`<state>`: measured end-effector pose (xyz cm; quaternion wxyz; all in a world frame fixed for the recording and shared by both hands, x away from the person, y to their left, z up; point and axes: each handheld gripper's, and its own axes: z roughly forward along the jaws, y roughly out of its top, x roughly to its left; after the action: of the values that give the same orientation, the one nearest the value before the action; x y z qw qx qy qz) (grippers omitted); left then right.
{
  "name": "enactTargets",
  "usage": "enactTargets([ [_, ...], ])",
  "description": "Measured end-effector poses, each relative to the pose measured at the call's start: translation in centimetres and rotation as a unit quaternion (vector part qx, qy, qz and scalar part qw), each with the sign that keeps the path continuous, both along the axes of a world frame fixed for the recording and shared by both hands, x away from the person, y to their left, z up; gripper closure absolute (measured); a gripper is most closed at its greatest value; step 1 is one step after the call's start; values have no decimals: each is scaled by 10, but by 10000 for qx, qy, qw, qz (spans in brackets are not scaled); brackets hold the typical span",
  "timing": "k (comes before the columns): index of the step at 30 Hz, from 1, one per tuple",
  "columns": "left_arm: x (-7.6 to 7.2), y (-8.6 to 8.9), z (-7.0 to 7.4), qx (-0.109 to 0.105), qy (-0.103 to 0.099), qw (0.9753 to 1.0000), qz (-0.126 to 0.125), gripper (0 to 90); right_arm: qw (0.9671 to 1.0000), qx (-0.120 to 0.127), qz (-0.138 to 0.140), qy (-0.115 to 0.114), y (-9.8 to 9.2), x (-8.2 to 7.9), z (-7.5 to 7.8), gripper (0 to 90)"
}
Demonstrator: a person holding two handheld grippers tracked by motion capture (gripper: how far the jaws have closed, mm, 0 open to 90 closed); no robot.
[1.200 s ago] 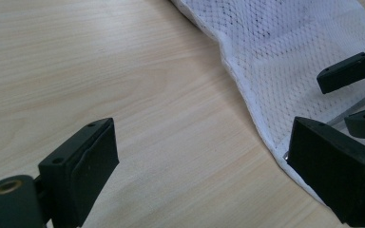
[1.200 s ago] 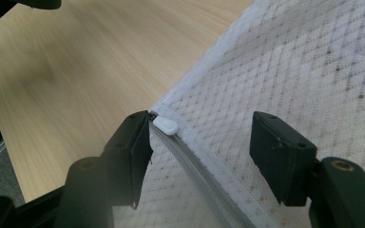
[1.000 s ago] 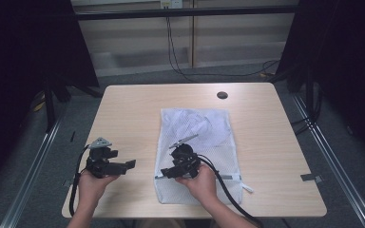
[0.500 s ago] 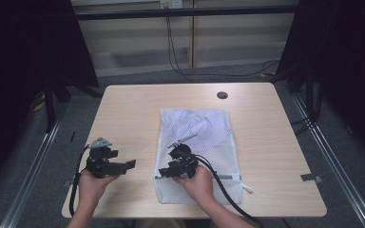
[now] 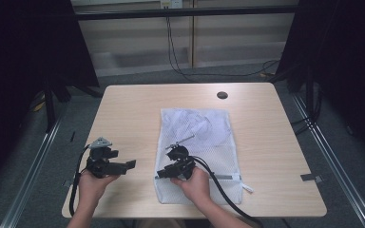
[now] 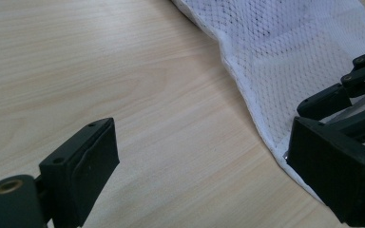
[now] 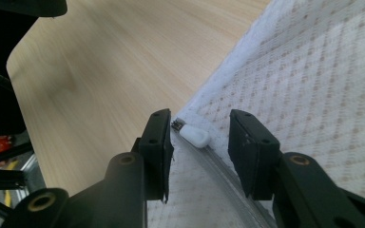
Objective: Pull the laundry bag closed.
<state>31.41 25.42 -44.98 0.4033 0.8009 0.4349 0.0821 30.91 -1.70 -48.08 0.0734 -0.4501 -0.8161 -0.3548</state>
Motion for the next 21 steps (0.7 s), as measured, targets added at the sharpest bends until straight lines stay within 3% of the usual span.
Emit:
enactTargets([
  [9,0,0,0,9,0,10000,7,97,9999,106,84,86,6,0,-5,648],
  [15,0,0,0,16,18,10000,-5,97,9996,209,113,135,6,0,-3,734],
  [21,0,-1,0,23,19,10000,-2,97,9995,217,125,183,7,0,-4,743],
])
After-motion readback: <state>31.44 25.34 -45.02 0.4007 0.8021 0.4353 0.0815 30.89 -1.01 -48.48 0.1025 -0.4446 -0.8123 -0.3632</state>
